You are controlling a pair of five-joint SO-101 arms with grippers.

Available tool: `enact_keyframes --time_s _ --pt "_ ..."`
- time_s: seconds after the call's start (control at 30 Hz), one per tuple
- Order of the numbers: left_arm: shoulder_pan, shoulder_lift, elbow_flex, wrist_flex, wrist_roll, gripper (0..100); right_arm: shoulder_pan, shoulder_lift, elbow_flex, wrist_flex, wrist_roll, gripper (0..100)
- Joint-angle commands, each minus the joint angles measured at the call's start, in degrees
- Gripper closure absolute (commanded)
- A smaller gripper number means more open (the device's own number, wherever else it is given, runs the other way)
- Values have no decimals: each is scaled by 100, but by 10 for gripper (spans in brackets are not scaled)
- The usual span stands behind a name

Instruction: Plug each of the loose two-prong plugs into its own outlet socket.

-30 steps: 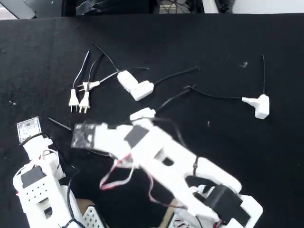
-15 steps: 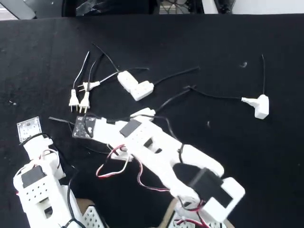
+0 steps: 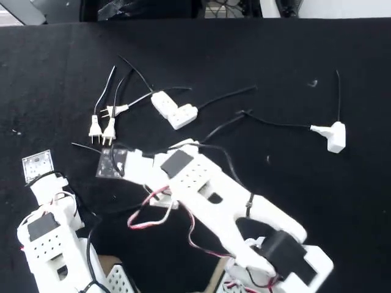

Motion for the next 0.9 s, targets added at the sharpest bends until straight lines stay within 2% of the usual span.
enact_keyframes --time_s 0.0,0.17,0.33,0.43,0.67,0.87 --pt "-48 -26 -40 -79 18 949 -255 -180 277 -510 264 772" --pt "-48 -26 -40 -79 18 949 -18 189 163 -1248 290 776" --pt "-48 -26 -40 -79 18 949 712 224 -725 -1292 -624 776" --pt "-48 -26 -40 -79 18 949 853 347 -1068 -1336 -1064 776" --pt "-48 -26 -40 -79 18 949 677 1640 -1165 -1653 -1081 775" --pt "-48 -26 -40 -79 18 949 53 1613 -1218 -1064 -1081 776"
